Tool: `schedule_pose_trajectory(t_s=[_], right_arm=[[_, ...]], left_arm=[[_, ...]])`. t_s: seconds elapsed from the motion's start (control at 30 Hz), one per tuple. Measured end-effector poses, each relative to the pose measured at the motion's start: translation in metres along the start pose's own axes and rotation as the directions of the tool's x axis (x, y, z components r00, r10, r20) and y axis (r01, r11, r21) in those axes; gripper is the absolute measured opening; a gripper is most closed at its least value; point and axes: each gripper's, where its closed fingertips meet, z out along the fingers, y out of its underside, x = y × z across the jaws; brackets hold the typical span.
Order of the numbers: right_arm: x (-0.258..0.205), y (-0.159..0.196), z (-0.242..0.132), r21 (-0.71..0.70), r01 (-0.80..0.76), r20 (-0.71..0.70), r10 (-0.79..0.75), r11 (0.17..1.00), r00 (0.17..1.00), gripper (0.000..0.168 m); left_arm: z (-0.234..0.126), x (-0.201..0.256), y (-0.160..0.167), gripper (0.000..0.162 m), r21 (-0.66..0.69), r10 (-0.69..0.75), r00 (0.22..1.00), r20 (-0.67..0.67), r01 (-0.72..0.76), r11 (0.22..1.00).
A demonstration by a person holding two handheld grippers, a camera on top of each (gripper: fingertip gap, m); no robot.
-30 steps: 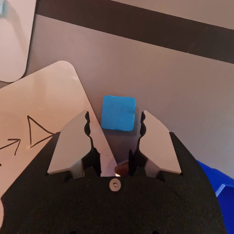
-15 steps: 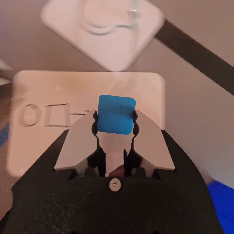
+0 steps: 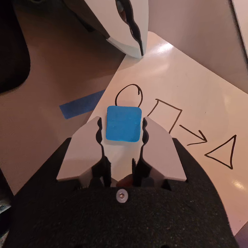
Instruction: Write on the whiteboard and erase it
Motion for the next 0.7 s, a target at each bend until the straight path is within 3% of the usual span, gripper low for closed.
schedule_pose_trajectory(t_s=[0.17,0.3,0.37,0.47,0.7], right_arm=[[0.003,0.005,0.003,-0.027,0.026,-0.022,-0.027,0.999,0.999,0.049],[0.002,0.004,0.004,-0.047,0.023,-0.012,-0.023,0.999,1.000,0.049],[0.002,0.005,0.004,-0.052,0.020,-0.024,-0.022,0.998,0.999,0.059],[-0.001,0.005,0.004,-0.049,0.023,-0.019,-0.024,0.999,1.000,0.050],[0.005,-0.012,0.013,0.001,0.033,-0.037,-0.033,0.999,0.999,0.048]], left_arm=[[0.000,0.000,0.000,0.001,0.000,0.000,1.000,0.000,0.000,1.000],[0.000,0.000,0.000,0.001,0.000,0.010,1.000,0.009,-0.010,1.000],[0.000,0.000,0.000,0.001,0.001,0.011,1.000,0.010,-0.011,1.000],[0.000,0.000,0.000,0.001,0.001,0.011,1.000,0.010,-0.011,1.000],[0.001,0.001,0.000,0.001,0.001,0.024,1.000,0.007,-0.024,1.000]])
